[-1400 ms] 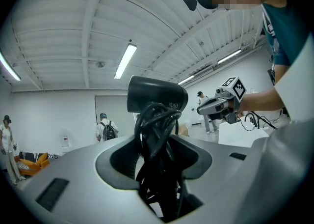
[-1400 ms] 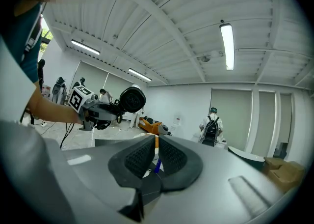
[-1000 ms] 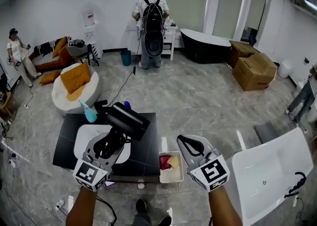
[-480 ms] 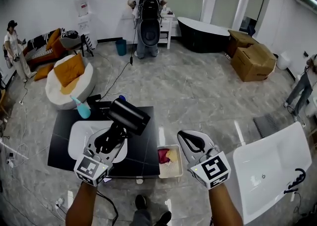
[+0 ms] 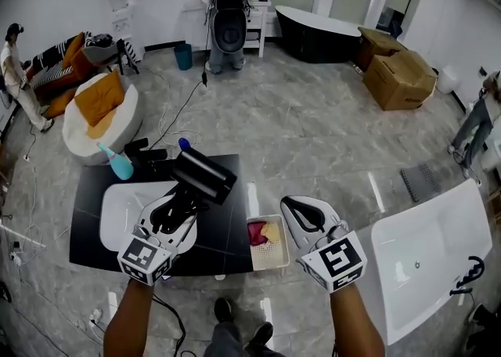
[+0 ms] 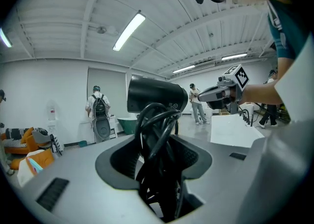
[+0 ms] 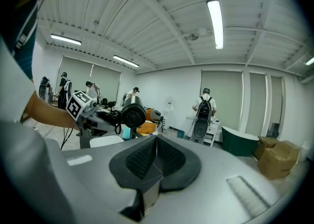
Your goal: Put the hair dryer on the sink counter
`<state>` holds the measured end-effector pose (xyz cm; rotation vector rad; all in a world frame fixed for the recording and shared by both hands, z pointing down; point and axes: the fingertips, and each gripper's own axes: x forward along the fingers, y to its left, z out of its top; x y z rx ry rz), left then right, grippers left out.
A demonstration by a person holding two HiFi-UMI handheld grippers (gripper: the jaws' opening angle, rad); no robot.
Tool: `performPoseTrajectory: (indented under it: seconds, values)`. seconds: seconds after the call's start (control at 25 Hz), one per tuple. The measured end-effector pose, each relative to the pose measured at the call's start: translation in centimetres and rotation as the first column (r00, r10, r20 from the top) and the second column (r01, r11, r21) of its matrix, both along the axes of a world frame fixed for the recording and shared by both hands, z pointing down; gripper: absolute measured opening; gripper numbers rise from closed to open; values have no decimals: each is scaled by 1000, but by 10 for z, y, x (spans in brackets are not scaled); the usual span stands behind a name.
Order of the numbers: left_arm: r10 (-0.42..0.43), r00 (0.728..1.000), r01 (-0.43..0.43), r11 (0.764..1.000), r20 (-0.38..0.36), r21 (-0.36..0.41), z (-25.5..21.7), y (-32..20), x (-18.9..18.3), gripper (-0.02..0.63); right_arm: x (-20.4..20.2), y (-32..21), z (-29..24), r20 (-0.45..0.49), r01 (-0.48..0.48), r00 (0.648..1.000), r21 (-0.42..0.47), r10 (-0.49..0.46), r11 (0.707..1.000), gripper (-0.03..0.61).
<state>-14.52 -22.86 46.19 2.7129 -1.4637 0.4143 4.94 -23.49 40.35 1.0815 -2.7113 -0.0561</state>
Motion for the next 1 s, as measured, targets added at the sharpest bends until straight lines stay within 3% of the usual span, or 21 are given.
performPoseTrajectory:
  seconds: [0.28, 0.52, 1.0]
  values:
    - [34, 999, -33, 999, 7, -43, 75, -16, -18, 189, -18, -9, 64, -3, -27, 1000, -26, 27, 999, 15]
    - [49, 999, -46, 993, 18, -107, 74, -56, -4, 189, -7, -46, 54, -8, -39, 999, -72, 38, 997, 15]
    - [81, 996, -73, 975, 33, -208, 150, -85, 8, 189, 0, -66, 112, -27, -57, 998, -130, 54, 990, 15]
